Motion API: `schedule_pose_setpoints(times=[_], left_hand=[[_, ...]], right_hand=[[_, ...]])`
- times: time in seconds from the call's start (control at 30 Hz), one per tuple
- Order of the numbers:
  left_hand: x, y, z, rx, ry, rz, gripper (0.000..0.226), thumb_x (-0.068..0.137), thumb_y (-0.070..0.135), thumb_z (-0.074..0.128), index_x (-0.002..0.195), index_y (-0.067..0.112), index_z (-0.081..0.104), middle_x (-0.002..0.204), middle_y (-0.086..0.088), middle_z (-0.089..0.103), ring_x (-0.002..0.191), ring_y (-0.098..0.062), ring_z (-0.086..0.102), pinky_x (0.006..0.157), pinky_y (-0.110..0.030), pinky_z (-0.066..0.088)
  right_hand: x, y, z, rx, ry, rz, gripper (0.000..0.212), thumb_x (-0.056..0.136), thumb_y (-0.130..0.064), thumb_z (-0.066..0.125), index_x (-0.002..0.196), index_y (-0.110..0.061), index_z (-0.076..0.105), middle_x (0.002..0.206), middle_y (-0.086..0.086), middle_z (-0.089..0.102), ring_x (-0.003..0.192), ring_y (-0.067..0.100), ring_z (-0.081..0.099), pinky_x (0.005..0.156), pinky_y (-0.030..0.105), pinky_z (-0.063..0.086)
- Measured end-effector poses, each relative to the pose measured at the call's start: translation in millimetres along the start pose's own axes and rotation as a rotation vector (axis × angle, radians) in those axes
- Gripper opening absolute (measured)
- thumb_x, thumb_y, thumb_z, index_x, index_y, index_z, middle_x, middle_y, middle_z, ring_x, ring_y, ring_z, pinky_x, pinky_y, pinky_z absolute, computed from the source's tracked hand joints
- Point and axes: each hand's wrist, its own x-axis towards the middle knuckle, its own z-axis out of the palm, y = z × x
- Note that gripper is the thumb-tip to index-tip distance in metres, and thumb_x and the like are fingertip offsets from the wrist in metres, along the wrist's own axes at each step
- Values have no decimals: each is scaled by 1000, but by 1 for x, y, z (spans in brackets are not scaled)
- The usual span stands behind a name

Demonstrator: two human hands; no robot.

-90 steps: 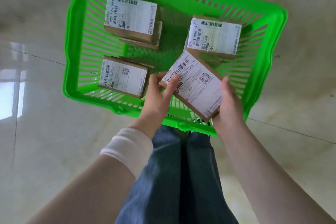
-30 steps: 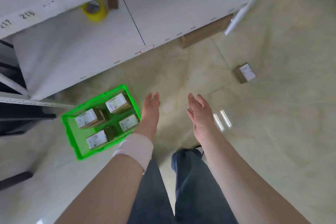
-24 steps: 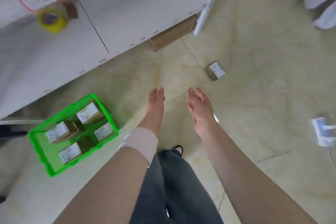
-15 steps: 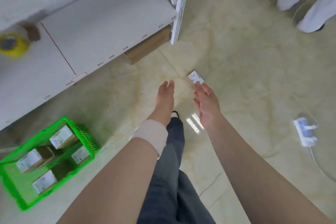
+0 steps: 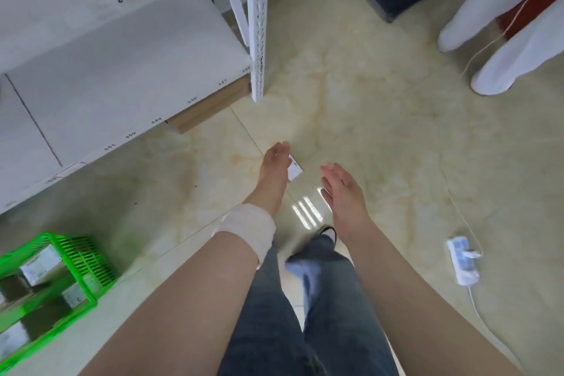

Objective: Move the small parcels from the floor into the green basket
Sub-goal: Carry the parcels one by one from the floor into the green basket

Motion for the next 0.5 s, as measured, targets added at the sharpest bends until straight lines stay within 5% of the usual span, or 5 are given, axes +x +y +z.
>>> schedule_pose_setpoints(times=[0.07, 0.17, 0.27, 0.37, 0.5], left_hand=[[8, 10, 17, -60, 41, 3, 40, 95, 39, 41, 129, 20, 45, 112, 3, 52, 107, -15, 52, 82, -27, 39], [25, 20, 40, -151, 150, 18, 44, 96, 36, 40, 136, 17, 41, 114, 2, 52, 104, -15, 54, 88, -25, 38], [48, 15, 57, -382, 267, 53, 44, 101, 22, 30, 142, 8, 29, 129, -5, 47, 102, -18, 54, 76, -19, 40], [66, -16, 73, -514, 436, 22, 45, 100, 27, 31, 142, 9, 31, 146, -11, 41, 129, -26, 47, 100, -31, 38], [70, -67, 94, -535, 586, -95, 48, 98, 33, 37, 139, 9, 36, 144, -10, 45, 127, -27, 50, 103, -33, 38]], right_hand=[[21, -16, -16, -42, -40, 6, 54, 90, -31, 58, 140, -14, 41, 129, 3, 55, 122, 18, 53, 111, 32, 37], [61, -44, -41, -124, -116, -11, 47, 92, -27, 57, 135, -14, 45, 129, 9, 55, 127, 19, 50, 108, 30, 39], [110, -74, -69, -224, -230, -16, 47, 94, -23, 54, 138, -12, 43, 128, 6, 55, 128, 19, 49, 109, 30, 38], [155, -104, -104, -350, -280, -24, 48, 95, -24, 50, 140, -10, 40, 138, 10, 51, 132, 21, 46, 111, 31, 36], [206, -126, -141, -458, -321, -30, 44, 97, -23, 46, 138, -9, 41, 142, 11, 48, 132, 23, 45, 114, 36, 33]])
